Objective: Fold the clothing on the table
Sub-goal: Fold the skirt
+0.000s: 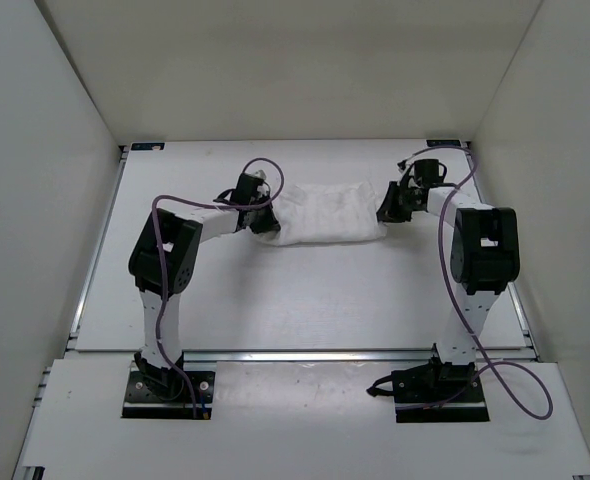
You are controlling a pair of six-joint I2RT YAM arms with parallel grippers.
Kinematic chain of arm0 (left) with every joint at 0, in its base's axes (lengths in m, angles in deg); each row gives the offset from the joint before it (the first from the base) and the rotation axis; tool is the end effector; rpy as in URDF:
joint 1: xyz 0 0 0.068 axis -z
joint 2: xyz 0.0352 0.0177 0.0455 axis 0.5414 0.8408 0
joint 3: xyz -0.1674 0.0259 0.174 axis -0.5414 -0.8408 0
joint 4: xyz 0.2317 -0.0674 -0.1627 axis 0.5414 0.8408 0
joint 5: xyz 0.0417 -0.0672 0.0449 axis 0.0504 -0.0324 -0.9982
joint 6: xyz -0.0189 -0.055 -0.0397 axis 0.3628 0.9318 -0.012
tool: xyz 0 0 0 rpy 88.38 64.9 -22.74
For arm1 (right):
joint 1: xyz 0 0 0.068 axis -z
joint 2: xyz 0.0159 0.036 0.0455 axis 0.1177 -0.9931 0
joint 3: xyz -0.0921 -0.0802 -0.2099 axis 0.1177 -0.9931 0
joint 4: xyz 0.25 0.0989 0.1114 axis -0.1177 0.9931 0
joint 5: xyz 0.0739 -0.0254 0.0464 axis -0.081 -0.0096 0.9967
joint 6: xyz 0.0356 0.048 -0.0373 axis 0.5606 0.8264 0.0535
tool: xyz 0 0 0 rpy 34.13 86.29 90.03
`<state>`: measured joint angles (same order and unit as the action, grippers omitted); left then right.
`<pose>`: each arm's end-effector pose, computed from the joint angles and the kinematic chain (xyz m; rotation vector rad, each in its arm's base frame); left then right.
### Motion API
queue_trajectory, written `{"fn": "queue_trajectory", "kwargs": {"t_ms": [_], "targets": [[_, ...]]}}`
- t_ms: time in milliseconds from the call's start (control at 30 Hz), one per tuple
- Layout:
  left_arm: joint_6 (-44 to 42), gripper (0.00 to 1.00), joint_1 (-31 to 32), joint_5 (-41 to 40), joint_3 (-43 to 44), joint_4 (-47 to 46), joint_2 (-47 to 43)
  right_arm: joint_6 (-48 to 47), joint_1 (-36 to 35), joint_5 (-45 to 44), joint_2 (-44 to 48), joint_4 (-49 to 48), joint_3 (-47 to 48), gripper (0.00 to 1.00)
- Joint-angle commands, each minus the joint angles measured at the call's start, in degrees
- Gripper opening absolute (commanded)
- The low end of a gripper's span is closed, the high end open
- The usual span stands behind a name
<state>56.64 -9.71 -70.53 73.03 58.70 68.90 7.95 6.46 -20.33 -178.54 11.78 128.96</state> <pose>0.4121 -0.1843 0.0729 -0.2010 2.5428 -0.5910 0.4371 0.0299 0.0962 0.1002 2.5364 0.7333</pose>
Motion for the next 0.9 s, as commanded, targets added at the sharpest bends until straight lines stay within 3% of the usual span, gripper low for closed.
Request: {"fn": "queue_trajectory", "kwargs": {"t_ms": [0,167,433,800,833,867], "targets": [[-0.7,0.00,4.4,0.6,-0.9,5.7,2.1,1.3,-2.7,0.6,7.0,-1.0,5.1,0.00],[1.9,0.00,7.8,2.2,-2.1,4.0,1.1,3.1,-6.7,1.4,9.9,-0.3,10.8,0.00],[11.3,0.00,8.0,3.8,-3.2,0.5,1.3,5.8,-18.8,1.3,10.6,0.2,16.0,0.00],[27.0,0.00,2.2,14.5,-14.6,-16.4,-1.0,12.4,-31.3,1.2,12.5,-8.0,1.5,0.00],[27.2,0.00,1.3,15.6,-16.2,-17.9,-1.7,12.3,-31.2,1.0,12.3,-7.8,1.8,0.02],[28.9,0.00,0.1,16.0,-17.8,-19.9,-2.9,12.4,-31.3,0.7,11.7,-6.8,2.1,0.12]]}}
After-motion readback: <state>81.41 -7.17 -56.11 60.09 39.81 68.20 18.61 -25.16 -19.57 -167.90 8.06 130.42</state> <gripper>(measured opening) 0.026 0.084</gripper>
